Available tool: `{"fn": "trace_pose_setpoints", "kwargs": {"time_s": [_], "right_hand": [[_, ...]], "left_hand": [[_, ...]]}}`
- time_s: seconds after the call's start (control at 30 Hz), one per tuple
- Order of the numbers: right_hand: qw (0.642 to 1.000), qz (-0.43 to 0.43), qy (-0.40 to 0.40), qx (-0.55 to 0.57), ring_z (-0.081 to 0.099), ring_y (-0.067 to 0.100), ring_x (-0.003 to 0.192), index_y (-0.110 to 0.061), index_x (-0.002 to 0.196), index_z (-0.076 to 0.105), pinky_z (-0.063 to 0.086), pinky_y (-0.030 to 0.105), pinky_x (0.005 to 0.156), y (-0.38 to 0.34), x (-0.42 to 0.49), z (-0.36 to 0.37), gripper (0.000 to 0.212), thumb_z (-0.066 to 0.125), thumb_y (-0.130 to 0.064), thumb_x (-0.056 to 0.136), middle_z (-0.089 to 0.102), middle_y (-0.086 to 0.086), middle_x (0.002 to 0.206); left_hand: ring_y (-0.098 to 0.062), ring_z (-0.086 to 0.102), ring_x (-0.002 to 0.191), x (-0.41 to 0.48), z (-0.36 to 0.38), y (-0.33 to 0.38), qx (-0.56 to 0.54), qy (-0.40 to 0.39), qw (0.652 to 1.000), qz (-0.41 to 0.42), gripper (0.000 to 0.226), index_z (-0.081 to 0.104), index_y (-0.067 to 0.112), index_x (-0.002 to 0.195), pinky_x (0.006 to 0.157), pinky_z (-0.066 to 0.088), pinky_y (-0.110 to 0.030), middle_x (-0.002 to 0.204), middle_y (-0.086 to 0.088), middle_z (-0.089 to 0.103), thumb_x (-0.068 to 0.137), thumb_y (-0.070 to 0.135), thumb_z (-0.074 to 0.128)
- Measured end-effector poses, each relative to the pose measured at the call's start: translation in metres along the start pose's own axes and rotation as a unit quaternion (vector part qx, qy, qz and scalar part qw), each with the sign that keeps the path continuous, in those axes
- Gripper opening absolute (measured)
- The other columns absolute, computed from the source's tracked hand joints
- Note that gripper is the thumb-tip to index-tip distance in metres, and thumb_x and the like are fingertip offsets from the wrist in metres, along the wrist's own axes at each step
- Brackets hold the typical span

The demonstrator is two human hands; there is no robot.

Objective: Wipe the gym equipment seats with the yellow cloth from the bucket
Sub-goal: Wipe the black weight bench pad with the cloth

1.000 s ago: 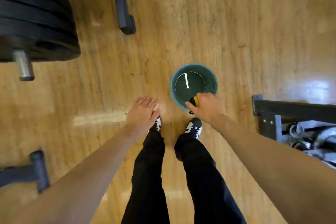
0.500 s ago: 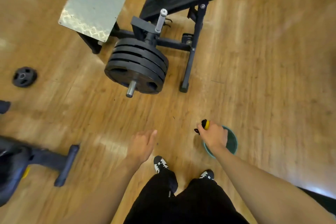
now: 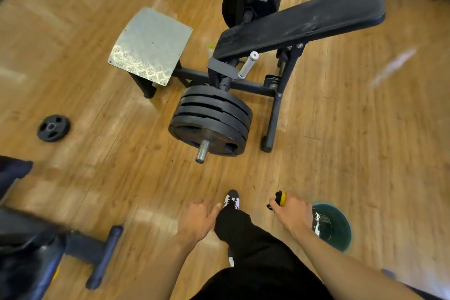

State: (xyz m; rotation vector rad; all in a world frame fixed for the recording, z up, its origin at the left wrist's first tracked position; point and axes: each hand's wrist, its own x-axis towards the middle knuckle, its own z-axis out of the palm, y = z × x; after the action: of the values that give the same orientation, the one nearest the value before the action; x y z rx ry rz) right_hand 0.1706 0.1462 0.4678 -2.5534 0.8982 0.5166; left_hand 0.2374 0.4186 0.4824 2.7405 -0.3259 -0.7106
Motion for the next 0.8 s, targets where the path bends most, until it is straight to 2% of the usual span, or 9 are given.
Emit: {"fn": "trace_pose_setpoints", "kwargs": {"time_s": [0.07,0.13,0.27,0.37,0.43,0.5,0.57,0.67,0.8], "right_hand": [[1.0,0.015,-0.004,-0.005,0.057,0.017,0.075,-0.024,0.086,0.055,0.035,0.035,0.081,-0.016,0.017,-0.001,0.033,0.053,-0.057,0.088,0.059,-0.006,0.076],[0.999,0.031,-0.004,0.007,0.056,0.016,0.076,-0.024,0.088,0.055,0.033,0.034,0.078,-0.033,0.037,-0.005,0.032,0.054,-0.056,0.088,0.06,-0.006,0.077],[0.997,0.057,0.015,0.055,0.057,0.017,0.073,-0.022,0.086,0.057,0.047,0.035,0.083,-0.065,0.084,-0.019,0.035,0.057,-0.057,0.086,0.059,-0.006,0.074],[0.992,0.078,0.033,0.092,0.058,0.017,0.068,-0.024,0.078,0.055,0.054,0.036,0.076,-0.086,0.114,-0.038,0.034,0.057,-0.057,0.084,0.058,-0.006,0.068],[0.989,0.095,0.043,0.102,0.058,0.017,0.065,-0.025,0.071,0.052,0.053,0.035,0.074,-0.091,0.131,-0.049,0.037,0.055,-0.059,0.082,0.055,-0.007,0.064],[0.988,0.114,0.051,0.091,0.058,0.018,0.067,-0.023,0.071,0.053,0.05,0.036,0.08,-0.095,0.148,-0.063,0.038,0.054,-0.06,0.082,0.055,-0.008,0.064],[0.984,0.138,0.046,0.104,0.056,0.018,0.065,-0.021,0.069,0.054,0.049,0.036,0.081,-0.097,0.164,-0.077,0.038,0.057,-0.056,0.084,0.054,-0.007,0.063],[0.977,0.176,0.048,0.114,0.056,0.018,0.064,-0.02,0.065,0.052,0.048,0.033,0.076,-0.093,0.194,-0.097,0.038,0.058,-0.053,0.084,0.055,-0.006,0.061],[0.968,0.224,0.049,0.1,0.057,0.017,0.067,-0.023,0.072,0.053,0.046,0.037,0.088,-0.079,0.241,-0.13,0.035,0.056,-0.055,0.084,0.056,-0.007,0.064]], "left_hand": [[-0.023,0.067,0.103,0.03,-0.013,-0.001,0.018,-0.007,1.0,0.009,0.094,0.07,0.018,0.118,0.089,0.051,-0.04,0.112,-0.003,0.072,0.089,0.081,0.007],[-0.021,0.066,0.106,0.061,-0.029,-0.001,0.031,-0.013,0.999,0.019,0.076,0.068,0.018,0.124,0.092,0.052,-0.039,0.116,-0.003,0.072,0.098,0.072,0.021],[-0.019,0.065,0.103,0.124,-0.072,0.007,0.067,-0.009,0.996,0.051,0.067,0.07,0.017,0.117,0.09,0.051,-0.036,0.109,-0.002,0.071,0.102,0.065,0.025],[-0.018,0.063,0.093,0.17,-0.1,0.023,0.095,-0.002,0.992,0.086,0.063,0.069,0.015,0.112,0.083,0.05,-0.034,0.101,-0.001,0.069,0.104,0.061,0.028],[-0.02,0.063,0.101,0.195,-0.111,0.037,0.104,-0.011,0.989,0.109,0.057,0.068,0.016,0.116,0.087,0.049,-0.035,0.108,-0.002,0.069,0.105,0.058,0.03],[-0.021,0.061,0.109,0.22,-0.116,0.052,0.121,-0.017,0.983,0.136,0.054,0.067,0.02,0.119,0.091,0.047,-0.036,0.114,0.0,0.069,0.105,0.058,0.031],[-0.02,0.059,0.112,0.245,-0.12,0.07,0.131,-0.035,0.98,0.147,0.058,0.066,0.022,0.122,0.093,0.046,-0.037,0.116,0.002,0.068,0.103,0.062,0.028],[-0.023,0.059,0.113,0.286,-0.125,0.103,0.132,-0.05,0.973,0.183,0.085,0.066,0.019,0.123,0.095,0.045,-0.039,0.115,0.0,0.068,0.09,0.071,0.008],[-0.023,0.058,0.115,0.35,-0.124,0.155,0.149,-0.068,0.96,0.227,0.064,0.065,0.02,0.122,0.095,0.043,-0.038,0.116,0.001,0.066,0.102,0.065,0.023]]}}
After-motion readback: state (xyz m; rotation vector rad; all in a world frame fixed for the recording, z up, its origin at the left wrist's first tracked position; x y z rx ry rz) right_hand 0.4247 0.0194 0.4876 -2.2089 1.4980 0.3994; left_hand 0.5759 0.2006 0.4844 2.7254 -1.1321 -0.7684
